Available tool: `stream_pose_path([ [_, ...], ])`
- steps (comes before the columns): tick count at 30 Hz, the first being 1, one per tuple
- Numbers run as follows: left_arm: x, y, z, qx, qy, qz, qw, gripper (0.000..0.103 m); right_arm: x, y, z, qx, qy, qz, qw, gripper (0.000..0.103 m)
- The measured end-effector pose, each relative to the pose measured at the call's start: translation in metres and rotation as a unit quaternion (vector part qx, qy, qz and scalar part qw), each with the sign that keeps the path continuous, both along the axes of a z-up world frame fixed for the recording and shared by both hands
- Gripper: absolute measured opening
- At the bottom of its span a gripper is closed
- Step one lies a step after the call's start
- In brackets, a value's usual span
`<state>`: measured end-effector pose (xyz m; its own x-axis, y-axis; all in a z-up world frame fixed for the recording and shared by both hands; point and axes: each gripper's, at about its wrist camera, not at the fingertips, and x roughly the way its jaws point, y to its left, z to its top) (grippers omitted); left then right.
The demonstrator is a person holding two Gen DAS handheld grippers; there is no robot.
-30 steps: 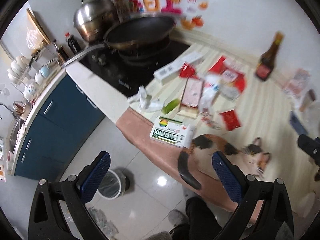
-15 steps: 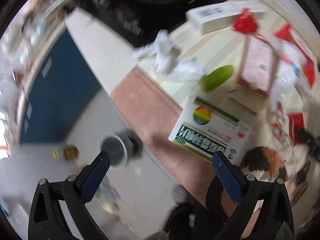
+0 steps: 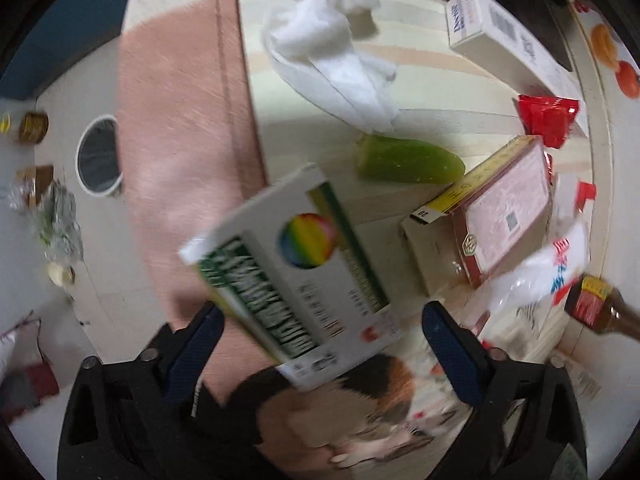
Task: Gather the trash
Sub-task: 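Grasp the green-and-white medicine box with the left tool while the right tool grasps the red sauce packet, then carry the box and packet to the floor bin and release both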
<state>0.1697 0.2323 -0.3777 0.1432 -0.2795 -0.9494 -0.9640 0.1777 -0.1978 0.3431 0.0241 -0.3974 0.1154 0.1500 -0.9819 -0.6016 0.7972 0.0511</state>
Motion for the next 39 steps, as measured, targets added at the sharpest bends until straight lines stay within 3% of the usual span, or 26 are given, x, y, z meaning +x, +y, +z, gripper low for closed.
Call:
stream_pose_path([
  [3, 0.015, -0.004, 0.001, 0.02, 0.015, -0.022, 0.9994, 0.083, 0.005, -0.016, -0.001, 0.011, 0.016, -0.023, 1.0, 0.012],
  [6, 0.031, -0.012, 0.011, 0.073, 0.026, -0.097, 0.9923, 0.078, 0.008, -0.028, 0.001, 0.03, 0.029, -0.039, 0.998, 0.009],
  [8, 0.038, -0.022, 0.018, 0.101, 0.032, -0.142, 0.9842, 0.076, 0.009, -0.03, 0.004, 0.039, 0.033, -0.046, 0.998, 0.008],
  [13, 0.059, -0.04, 0.03, 0.146, 0.04, -0.26, 0.9535, 0.077, 0.004, -0.034, 0.012, 0.052, 0.039, -0.053, 0.996, 0.007],
  [14, 0.061, -0.039, 0.031, 0.145, 0.038, -0.264, 0.9529, 0.078, 0.002, -0.034, 0.013, 0.053, 0.038, -0.052, 0.997, 0.007],
  [18, 0.062, -0.026, 0.019, 0.115, 0.034, -0.228, 0.9662, 0.079, 0.0, -0.021, 0.014, 0.052, 0.035, -0.047, 0.997, 0.007],
  [19, 0.06, -0.025, 0.014, 0.115, 0.032, -0.222, 0.9677, 0.079, 0.004, -0.036, 0.019, 0.053, 0.035, -0.046, 0.997, 0.007],
  [23, 0.051, -0.028, 0.016, 0.116, 0.031, -0.223, 0.9674, 0.075, 0.008, -0.05, 0.027, 0.056, 0.029, -0.049, 0.997, 0.007],
  [28, 0.026, -0.033, 0.018, 0.162, 0.044, -0.261, 0.9506, 0.074, 0.007, -0.054, 0.034, 0.065, 0.022, -0.054, 0.996, 0.007],
  [34, 0.023, -0.041, 0.052, 0.219, 0.041, -0.292, 0.9302, 0.073, 0.004, -0.05, 0.049, 0.083, 0.011, -0.049, 0.995, 0.007],
  [39, 0.016, -0.043, 0.09, 0.258, 0.012, -0.294, 0.9205, 0.072, 0.002, -0.044, 0.071, 0.096, -0.01, -0.043, 0.994, 0.006],
])
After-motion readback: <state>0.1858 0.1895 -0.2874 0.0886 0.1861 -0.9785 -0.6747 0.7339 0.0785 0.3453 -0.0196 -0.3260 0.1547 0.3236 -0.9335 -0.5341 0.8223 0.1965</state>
